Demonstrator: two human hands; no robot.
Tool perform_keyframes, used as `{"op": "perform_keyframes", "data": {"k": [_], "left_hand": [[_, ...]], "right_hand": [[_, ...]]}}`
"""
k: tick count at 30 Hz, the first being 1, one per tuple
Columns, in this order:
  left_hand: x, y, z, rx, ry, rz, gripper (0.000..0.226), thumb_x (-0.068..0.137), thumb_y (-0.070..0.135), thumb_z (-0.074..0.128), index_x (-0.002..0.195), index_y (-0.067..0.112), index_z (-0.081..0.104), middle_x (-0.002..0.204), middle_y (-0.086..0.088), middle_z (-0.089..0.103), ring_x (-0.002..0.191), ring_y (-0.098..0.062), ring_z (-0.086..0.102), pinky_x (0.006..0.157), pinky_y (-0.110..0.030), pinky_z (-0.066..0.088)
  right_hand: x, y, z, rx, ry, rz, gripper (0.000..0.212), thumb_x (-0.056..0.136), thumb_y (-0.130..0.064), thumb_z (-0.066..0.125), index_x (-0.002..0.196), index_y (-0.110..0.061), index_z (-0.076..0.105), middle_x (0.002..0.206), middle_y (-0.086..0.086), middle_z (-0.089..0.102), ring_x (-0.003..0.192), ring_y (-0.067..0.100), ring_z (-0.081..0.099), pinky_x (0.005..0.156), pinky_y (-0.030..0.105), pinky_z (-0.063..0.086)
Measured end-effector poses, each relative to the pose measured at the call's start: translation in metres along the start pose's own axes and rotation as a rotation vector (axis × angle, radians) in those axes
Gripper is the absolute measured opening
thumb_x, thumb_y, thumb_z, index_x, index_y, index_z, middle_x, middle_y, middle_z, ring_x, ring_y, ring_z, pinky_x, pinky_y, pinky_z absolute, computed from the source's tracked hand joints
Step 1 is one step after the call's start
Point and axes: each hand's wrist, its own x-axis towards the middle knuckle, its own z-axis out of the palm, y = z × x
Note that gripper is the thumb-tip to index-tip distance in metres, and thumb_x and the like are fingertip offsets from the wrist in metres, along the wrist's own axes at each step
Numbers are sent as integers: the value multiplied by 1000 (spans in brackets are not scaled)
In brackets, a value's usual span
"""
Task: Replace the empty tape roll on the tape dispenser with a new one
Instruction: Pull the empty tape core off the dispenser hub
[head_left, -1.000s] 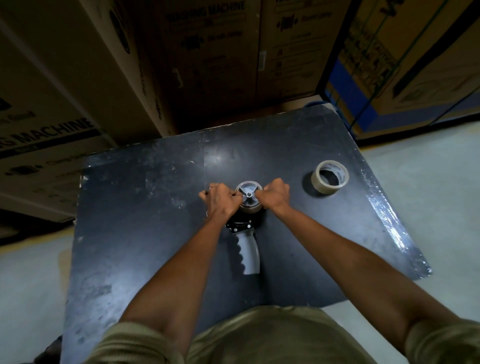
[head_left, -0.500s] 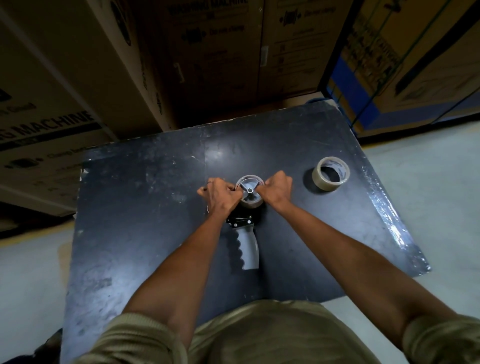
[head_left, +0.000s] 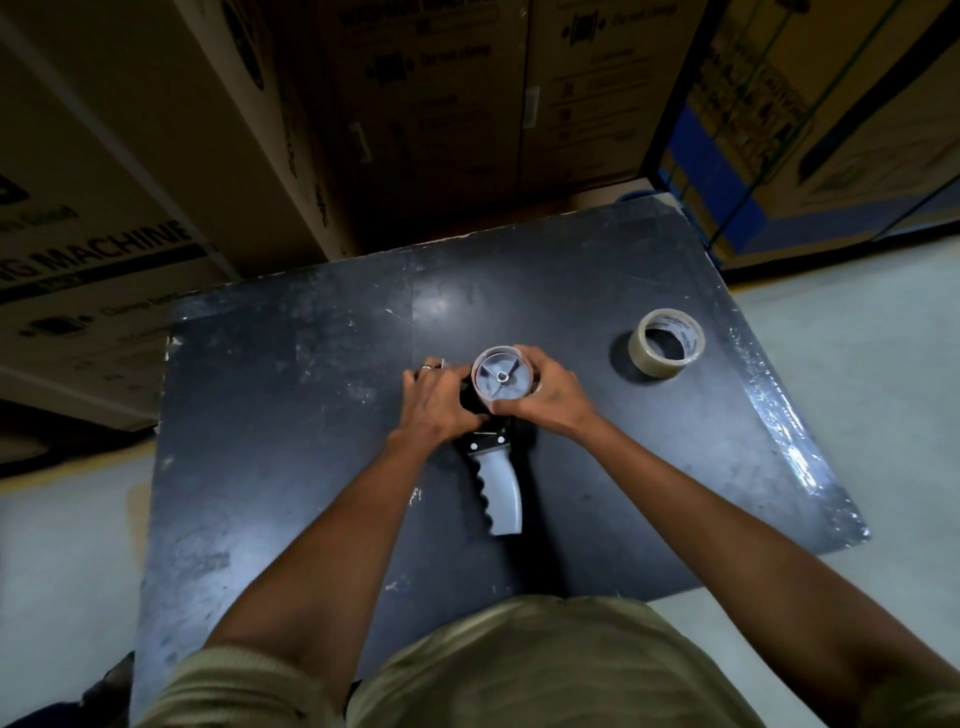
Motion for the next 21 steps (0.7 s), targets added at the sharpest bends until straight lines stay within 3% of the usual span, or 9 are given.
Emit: {"op": "perform_keyframes", "data": {"k": [3,8,10,13,18,21], "left_hand": [[0,7,3,10,26,-82,58,58,64,78,107,36,70,102,-1,70,116,-25,52,93,-40,36],[0,9,8,-13,108,-99,50,59,57,76,104,36,72,98,-1,71,111,-25,53,89,-38,34],[2,9,9,-4,105,-106,48,60,53,74,105,36,71,97,0,72,112,-25,52,89,-39,34],[4,11,10,23,114,-121,43,58,52,66,98,35,71,91,2,72,109,-25,53,88,-40,34],[7,11,14,71,125,-121,35,60,50,62,88,31,70,87,4,71,106,-24,55,86,-41,34],[8,11,13,73,125,-121,33,62,50,62,87,30,70,86,4,70,107,-24,54,86,-41,34]], "right_hand": [[3,3,5,-80,-10,-68,84,57,-27,97,133,-23,60,120,-5,73,109,12,66,85,12,44],[5,6,9,-104,62,-92,73,55,-32,92,123,-25,66,104,-13,71,100,13,71,69,-5,38],[5,6,10,-139,98,-100,69,52,-44,87,116,-28,67,96,-14,72,94,14,72,71,0,44],[8,6,10,-177,125,-119,68,51,-57,81,111,-28,68,98,-9,78,91,16,74,81,28,59],[10,12,11,-141,137,-124,61,54,-55,86,108,-31,66,90,-15,75,84,5,71,78,21,57],[11,14,10,-105,127,-143,67,54,-52,87,115,-33,67,97,-16,76,90,2,71,83,21,58]]}}
